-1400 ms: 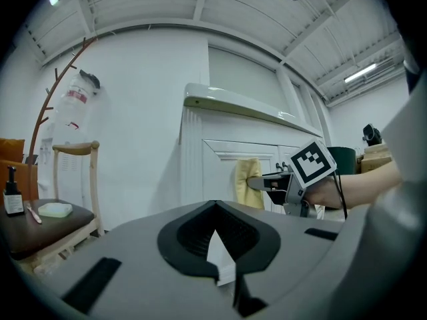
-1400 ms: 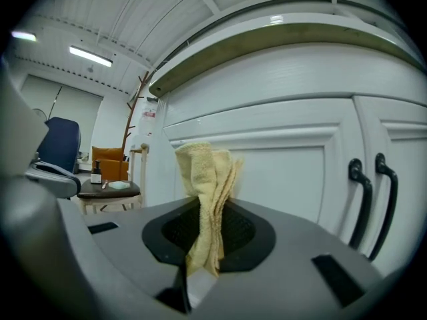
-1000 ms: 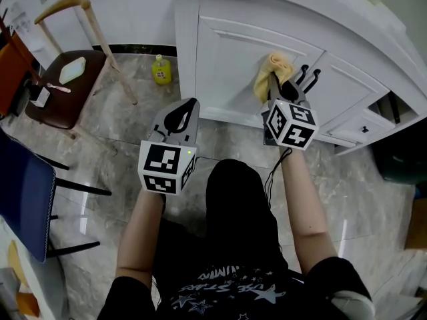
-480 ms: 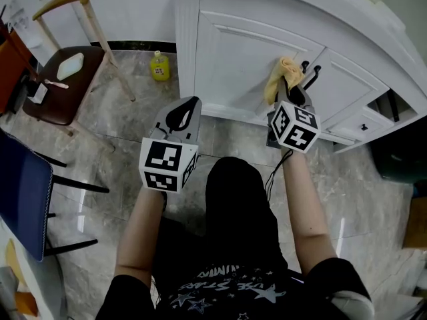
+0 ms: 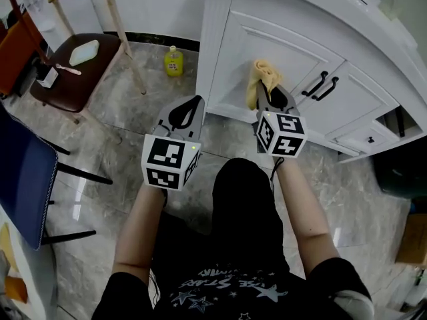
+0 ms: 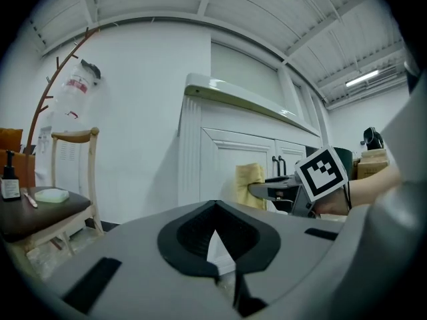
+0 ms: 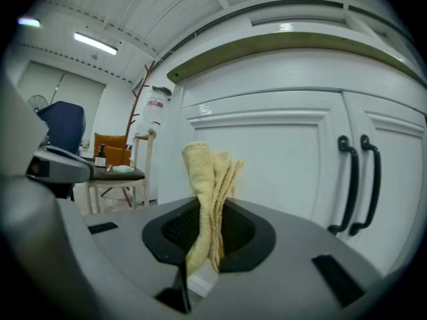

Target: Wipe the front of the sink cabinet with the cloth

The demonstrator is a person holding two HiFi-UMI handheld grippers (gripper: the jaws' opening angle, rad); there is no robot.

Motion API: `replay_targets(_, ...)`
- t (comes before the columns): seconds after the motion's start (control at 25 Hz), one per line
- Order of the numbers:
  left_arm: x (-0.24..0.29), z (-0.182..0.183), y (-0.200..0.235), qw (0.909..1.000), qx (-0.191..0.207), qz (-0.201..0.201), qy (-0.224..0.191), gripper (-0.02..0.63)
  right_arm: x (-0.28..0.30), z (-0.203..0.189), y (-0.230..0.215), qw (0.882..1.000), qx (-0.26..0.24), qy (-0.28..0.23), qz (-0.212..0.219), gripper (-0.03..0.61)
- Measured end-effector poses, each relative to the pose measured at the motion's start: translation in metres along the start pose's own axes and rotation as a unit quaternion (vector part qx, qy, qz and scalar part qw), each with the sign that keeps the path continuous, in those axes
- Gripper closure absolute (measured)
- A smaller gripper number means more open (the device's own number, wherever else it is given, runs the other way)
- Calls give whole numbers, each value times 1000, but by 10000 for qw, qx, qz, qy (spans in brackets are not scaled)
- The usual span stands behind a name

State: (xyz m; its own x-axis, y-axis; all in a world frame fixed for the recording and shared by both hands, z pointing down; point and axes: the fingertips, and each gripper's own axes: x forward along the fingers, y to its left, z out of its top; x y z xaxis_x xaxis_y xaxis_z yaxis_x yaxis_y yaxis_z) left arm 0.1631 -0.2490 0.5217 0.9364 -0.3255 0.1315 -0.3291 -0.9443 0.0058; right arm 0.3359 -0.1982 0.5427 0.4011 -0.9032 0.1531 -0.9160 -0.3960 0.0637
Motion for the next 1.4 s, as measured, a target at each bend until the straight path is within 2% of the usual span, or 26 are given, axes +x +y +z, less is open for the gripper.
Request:
replay_targets(0.36,-23,-8,35,9995,-49,298,99,598,47,-16,87,9961,-167,99,858,514)
replay_targets(0.52,-31,-16,46,9989,-73,418,183,598,63,-36,103,9946,-306,237,964,514)
replay_targets(0.8,-27,-32,44,9985,-163,397,353,600,63,-46,65,9978,-37,292,588,514)
replay_targets(1.4,22,-48,-18,9983,-131,-136,548,598,6,-78,-58,9989,11,315,-343,514)
